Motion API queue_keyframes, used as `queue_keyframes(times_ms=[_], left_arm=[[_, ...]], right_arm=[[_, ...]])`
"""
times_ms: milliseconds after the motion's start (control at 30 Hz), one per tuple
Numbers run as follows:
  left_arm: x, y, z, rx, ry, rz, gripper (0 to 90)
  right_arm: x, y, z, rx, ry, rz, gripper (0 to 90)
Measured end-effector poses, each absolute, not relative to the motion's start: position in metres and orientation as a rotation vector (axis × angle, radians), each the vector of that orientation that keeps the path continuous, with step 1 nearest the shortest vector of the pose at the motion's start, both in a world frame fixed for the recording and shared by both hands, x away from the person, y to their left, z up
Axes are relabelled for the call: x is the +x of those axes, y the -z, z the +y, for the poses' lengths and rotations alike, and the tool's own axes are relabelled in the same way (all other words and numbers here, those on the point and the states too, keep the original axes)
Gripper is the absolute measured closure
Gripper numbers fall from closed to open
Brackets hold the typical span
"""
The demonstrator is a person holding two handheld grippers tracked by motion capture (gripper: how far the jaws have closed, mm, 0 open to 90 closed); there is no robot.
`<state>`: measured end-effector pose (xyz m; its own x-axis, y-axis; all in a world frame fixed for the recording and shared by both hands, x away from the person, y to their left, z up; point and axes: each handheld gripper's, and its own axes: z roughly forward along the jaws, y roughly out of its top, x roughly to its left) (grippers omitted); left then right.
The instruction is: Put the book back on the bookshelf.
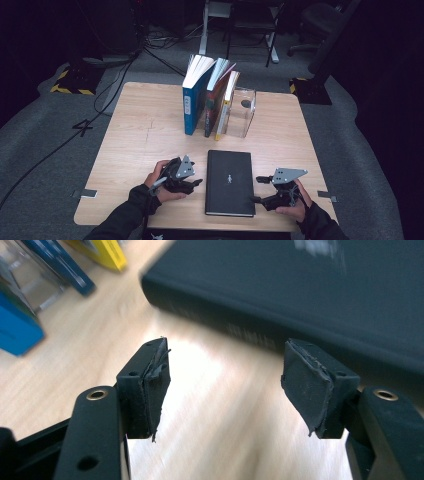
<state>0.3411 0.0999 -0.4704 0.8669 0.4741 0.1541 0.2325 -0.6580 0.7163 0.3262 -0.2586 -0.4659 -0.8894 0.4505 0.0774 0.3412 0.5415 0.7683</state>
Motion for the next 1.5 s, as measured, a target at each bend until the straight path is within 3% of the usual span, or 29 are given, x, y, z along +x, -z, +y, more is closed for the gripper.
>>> queue_keyframes(times_ms=[333, 533, 767, 1000, 1133, 1500], left_arm=[[0.320, 0.497, 0.108, 2.367, -0.282, 0.565, 26.6], [0.327, 0.502, 0.110, 2.330, -0.222, 0.607, 19.7], [0.336, 0.505, 0.106, 2.329, -0.207, 0.566, 12.2], [0.345, 0.505, 0.097, 2.326, -0.211, 0.579, 12.2], [0.355, 0.505, 0.093, 2.304, -0.249, 0.673, 12.4], [0.362, 0.504, 0.092, 2.309, -0.240, 0.645, 13.7]], right_arm=[[0.332, 0.476, -0.252, 0.805, -1.256, 2.714, 14.8], [0.351, 0.487, -0.251, 0.880, -1.281, 2.801, 0.3], [0.365, 0.494, -0.242, 0.870, -1.368, 2.855, 0.0], [0.365, 0.489, -0.239, 0.849, -1.304, 2.864, 0.1], [0.361, 0.485, -0.237, 0.800, -1.272, 2.839, 0.3], [0.355, 0.480, -0.235, 0.741, -1.254, 2.775, 0.4]])
